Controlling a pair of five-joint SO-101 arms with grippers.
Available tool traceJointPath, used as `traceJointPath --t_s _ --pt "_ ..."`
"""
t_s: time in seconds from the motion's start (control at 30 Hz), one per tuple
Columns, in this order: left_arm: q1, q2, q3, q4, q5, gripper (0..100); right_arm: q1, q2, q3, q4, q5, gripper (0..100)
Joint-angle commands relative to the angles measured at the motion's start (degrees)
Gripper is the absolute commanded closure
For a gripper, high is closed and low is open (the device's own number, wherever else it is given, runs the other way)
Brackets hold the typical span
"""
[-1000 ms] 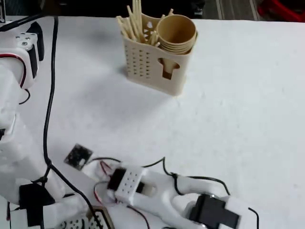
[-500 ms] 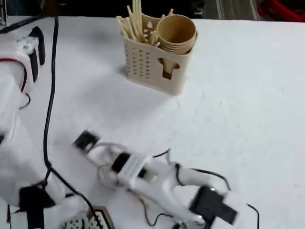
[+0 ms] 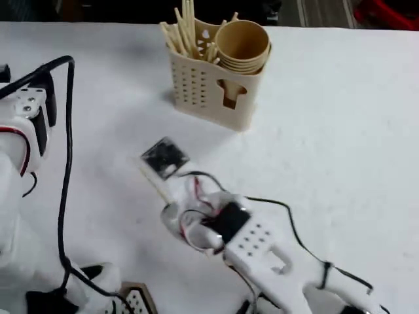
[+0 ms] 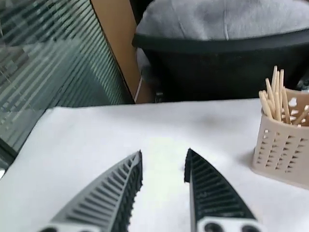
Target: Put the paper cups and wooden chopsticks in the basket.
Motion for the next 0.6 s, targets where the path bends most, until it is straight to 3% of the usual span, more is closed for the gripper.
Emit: traceJointPath --t_s 0.0,0.13,0.57 --pt "-0.7 -9.5 8.9 -0.4 -0.3 85 4.2 -9.2 1.7 -0.9 -7.2 98.1" --pt "-0.7 -20.4 20.6 -4.7 -0.2 84 5.2 -14.3 6.7 -6.6 -8.4 98.1" --pt "-0.9 -55.0 78.5 -28.2 0.0 84 7.6 -23.8 17.8 -17.1 -13.6 98.1"
